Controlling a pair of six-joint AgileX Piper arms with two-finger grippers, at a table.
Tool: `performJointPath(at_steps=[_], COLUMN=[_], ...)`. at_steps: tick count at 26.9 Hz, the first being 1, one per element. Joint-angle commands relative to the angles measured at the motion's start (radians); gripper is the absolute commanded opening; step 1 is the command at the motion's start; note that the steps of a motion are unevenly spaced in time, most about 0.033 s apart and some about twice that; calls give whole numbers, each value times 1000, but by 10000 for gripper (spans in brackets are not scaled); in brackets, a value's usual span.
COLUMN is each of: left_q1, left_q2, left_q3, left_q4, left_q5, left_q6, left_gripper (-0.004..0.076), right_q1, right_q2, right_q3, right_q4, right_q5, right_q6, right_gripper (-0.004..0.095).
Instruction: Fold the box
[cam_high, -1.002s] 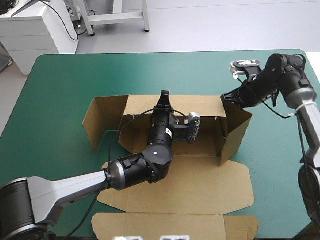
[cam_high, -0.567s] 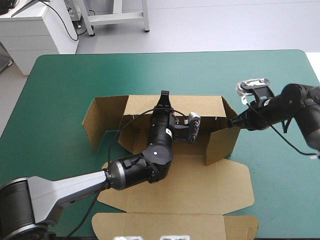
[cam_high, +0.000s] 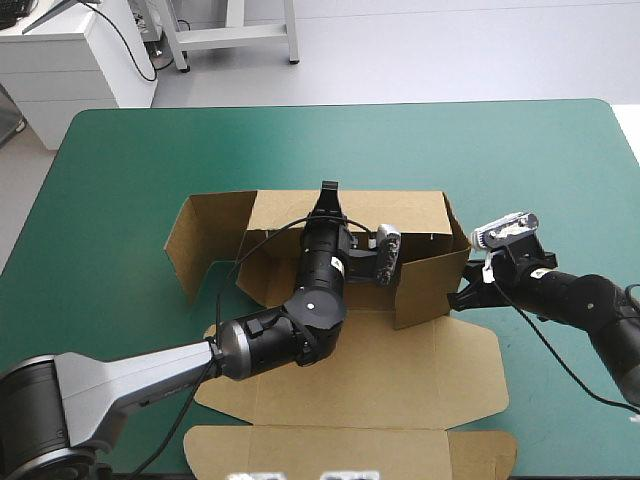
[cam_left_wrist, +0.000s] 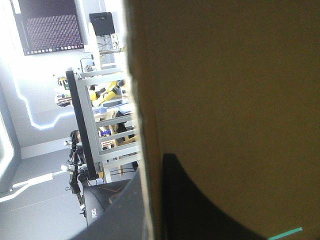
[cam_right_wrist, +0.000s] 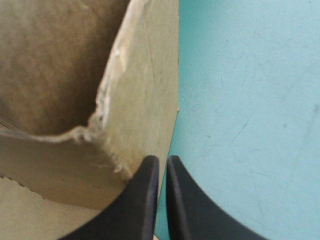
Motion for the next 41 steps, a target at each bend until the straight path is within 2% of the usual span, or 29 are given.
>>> performJointPath(at_steps=[1,2,4,5,8,17,23,37,41], left_q1=[-5,-5,-5,-5,-5,-5,-5,-5,-5], left_q2=[-49,-49,-49,-49,-49,-49,-49,-49,-49], left_q3=[-21,-21,-21,-21,-21,-21,-21,-21,-21], left_q4=[49,49,49,49,53,53,50,50,50], left_q5=[26,26,26,26,26,44,46,34,34], left_q6=[1,1,1,1,1,1,-19,-19,-19], left_gripper=[-8,-8,-8,-8,-8,-8,-8,-8,-8], right_q1=[-10,-10,-10,-10,-10,-8,22,342,369], right_q2=[-17,-14,-14,-12,24,48,10,20,43], right_q3=[-22,-22,-22,-22,-22,-2,50,61,61], right_q4=[37,37,66,85,201,370,442,451,451], right_q5=[28,72,91,99,119,90,-41,-523,-585], right_q6=[-117,-182,-259,-302,-432,-426,-424,-275,-226], right_gripper=[336,530,712,741,742,740,736,735,673])
